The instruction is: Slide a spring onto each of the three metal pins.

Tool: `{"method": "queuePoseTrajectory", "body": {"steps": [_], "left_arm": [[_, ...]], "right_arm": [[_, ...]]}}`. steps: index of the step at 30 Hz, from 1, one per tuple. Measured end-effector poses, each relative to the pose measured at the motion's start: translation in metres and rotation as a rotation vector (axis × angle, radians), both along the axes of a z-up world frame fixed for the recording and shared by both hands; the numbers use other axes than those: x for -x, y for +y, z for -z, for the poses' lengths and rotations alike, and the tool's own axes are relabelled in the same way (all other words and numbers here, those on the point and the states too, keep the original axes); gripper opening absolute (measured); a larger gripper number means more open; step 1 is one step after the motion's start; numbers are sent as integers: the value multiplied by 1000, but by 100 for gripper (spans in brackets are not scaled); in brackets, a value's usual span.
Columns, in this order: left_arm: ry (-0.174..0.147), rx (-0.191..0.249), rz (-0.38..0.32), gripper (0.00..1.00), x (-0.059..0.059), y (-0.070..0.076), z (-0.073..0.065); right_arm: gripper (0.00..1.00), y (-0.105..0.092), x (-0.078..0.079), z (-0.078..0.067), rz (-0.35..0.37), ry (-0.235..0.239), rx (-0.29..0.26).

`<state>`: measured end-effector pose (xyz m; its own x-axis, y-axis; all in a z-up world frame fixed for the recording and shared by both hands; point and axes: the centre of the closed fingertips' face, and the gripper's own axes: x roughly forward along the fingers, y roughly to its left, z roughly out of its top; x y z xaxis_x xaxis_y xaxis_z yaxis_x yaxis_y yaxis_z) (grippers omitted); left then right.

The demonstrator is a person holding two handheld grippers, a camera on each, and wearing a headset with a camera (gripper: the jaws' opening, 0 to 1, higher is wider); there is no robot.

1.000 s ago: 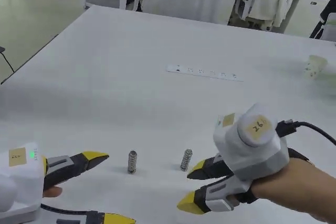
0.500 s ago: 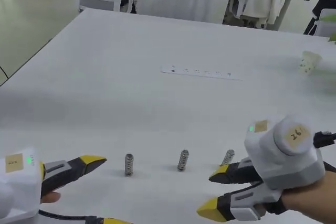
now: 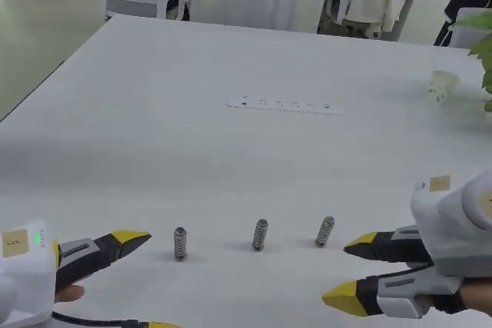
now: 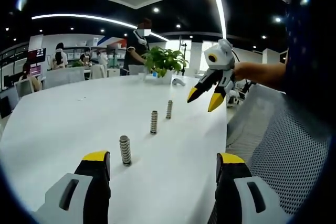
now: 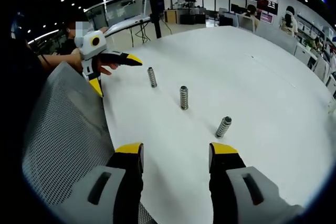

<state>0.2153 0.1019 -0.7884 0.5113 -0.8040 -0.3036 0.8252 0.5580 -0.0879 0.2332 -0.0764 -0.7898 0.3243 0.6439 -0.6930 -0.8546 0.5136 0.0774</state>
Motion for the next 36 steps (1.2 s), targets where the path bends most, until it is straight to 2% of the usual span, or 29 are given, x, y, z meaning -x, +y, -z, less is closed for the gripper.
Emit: {"method": "queuePoseTrajectory", "body": {"steps": [7,12,13,14,21,26,27,36], "left_arm": [[-2,-1,-4,80,-2,0,-3],[2,3,-11,81,-2,-1,-2],[2,2,-11,81,-2,-1,-2],[2,2,-11,81,-2,-1,-2],[7,12,-34,83,-4,1,-2],[9,16,-43,84,-4,1,0],[10,16,-44,84,-4,1,0],[12,27,-58,85,-6,2,1]], "right_arm": [[55,-16,-6,-1,37,-46,-49],[60,-20,-6,-3,36,-92,-112],[61,-19,-6,-4,31,-109,-123],[62,-19,-9,-6,20,-150,-141],[74,-21,-10,-3,28,-176,-200],[81,-23,-11,0,29,-180,-217],[82,-22,-11,0,28,-176,-236],[89,-23,-11,3,21,-185,-231]]}}
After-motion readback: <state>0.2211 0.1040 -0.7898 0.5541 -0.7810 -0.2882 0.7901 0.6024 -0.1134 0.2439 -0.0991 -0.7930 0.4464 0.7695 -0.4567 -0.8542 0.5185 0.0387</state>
